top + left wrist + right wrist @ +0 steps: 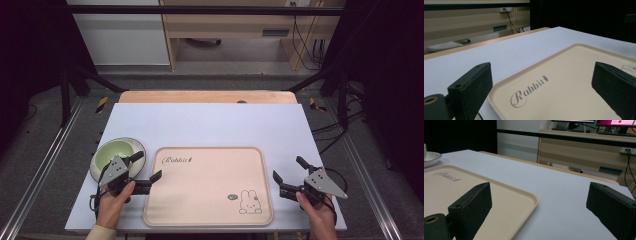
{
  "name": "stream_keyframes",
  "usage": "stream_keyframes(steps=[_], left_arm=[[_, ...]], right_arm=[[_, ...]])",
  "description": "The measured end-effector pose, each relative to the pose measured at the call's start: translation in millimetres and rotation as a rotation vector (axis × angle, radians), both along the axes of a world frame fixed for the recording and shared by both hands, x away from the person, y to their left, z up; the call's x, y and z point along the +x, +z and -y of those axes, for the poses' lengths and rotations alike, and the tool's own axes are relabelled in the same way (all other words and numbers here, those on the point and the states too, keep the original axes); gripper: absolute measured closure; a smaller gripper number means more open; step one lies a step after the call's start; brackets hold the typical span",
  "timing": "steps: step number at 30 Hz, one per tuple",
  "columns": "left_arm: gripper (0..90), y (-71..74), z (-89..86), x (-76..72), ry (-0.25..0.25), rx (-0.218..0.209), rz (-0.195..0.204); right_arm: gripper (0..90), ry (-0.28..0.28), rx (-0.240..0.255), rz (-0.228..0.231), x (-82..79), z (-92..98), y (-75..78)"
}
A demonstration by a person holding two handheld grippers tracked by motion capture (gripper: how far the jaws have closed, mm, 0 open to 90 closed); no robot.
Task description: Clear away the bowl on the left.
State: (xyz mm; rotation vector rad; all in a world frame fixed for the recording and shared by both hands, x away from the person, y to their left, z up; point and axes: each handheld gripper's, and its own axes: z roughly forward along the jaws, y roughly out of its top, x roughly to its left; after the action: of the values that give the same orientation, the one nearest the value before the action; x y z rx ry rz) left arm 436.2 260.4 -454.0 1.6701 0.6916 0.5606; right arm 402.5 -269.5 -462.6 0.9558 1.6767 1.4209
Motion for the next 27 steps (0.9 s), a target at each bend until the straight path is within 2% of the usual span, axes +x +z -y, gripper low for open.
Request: stream_keyframes(steps=[2, 8, 10, 16, 27], left_arm=[[3.3, -0.6, 0.7, -0.4, -0.007, 0.011, -0.006], [3.3, -1.6, 1.4, -0.4, 0.0, 0.005, -0.02], [3.3, 0.0, 1.0, -1.9, 0.006, -0.012, -0.026], [3.5, 4.1, 0.4, -3.6, 0.016, 0.009, -0.011], [3.7, 11.6, -8.8, -3.4, 0.062, 0.018, -0.003]], right_arm=[[5.9, -0.004, 0.001, -0.007, 0.4, 0.0, -0.4], [5.4, -0.003, -0.006, -0.002, 0.6, -2.1, -1.0], [5.3, -0.004, -0.006, -0.009, 0.7, -2.9, -1.3], [5.2, -0.003, -0.008, -0.006, 0.8, -4.5, -1.4], [4.4, -0.002, -0.014, -0.013, 0.9, -6.2, -1.0]])
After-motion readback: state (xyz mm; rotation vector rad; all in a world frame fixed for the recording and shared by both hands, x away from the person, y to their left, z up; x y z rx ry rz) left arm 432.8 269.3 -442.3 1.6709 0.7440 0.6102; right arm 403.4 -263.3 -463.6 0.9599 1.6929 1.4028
